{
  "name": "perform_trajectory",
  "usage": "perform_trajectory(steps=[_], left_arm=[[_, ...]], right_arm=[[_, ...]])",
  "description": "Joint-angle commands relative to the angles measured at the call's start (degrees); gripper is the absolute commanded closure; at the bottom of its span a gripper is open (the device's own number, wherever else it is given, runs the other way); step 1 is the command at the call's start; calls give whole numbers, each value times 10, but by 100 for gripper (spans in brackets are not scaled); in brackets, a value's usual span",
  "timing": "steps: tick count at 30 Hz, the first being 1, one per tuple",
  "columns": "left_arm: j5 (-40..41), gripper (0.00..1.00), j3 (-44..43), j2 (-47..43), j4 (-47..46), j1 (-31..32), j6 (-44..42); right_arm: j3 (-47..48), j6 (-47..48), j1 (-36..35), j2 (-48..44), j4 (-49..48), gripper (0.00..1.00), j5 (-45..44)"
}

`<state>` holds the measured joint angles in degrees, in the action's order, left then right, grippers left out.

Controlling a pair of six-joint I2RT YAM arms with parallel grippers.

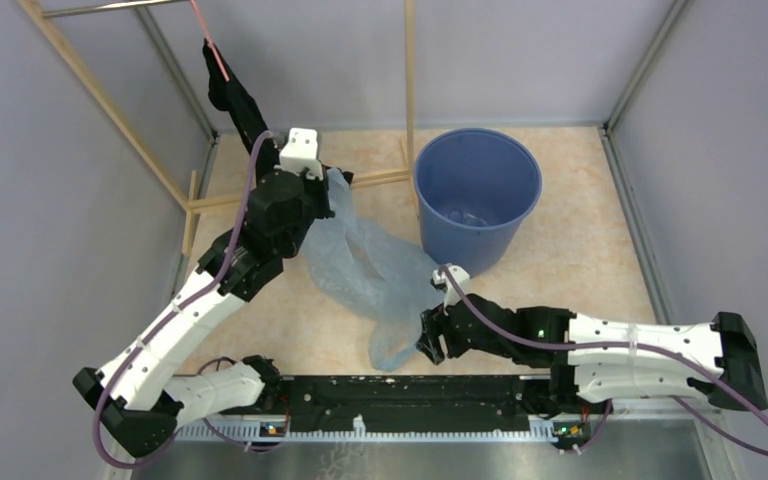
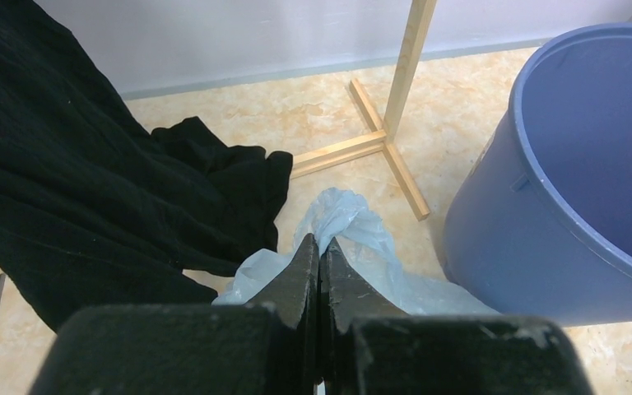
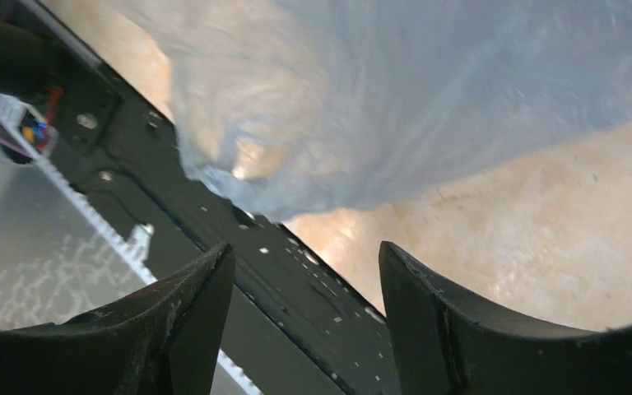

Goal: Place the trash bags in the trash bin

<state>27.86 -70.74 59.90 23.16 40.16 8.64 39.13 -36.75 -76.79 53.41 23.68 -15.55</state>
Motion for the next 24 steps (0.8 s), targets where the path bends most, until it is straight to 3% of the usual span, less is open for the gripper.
perform_trajectory(steps=[1, 9, 13, 15, 17, 20, 24], left_arm=[[-7, 100, 3, -13, -27, -2, 6], [-19, 100, 3, -17, -24, -2, 16], [-21, 100, 2, -27, -14, -2, 21], [-24, 100, 3, -35, -10, -2, 22], [-32, 100, 3, -44, -4, -2, 21], [-79, 100, 13, -73, -13, -2, 6], [-189, 100, 39, -122, -36, -2, -33]], right_arm=[[-11, -64, -7, 16, 34, 34, -46], [-26, -86, -6, 106, -112, 29, 4], [0, -100, -6, 171, -93, 30, -52], [25, -88, -7, 189, -84, 39, -92], [42, -54, -6, 188, -100, 55, -107], [58, 15, -7, 160, -147, 96, -120], [79, 128, -6, 108, -200, 100, -135]])
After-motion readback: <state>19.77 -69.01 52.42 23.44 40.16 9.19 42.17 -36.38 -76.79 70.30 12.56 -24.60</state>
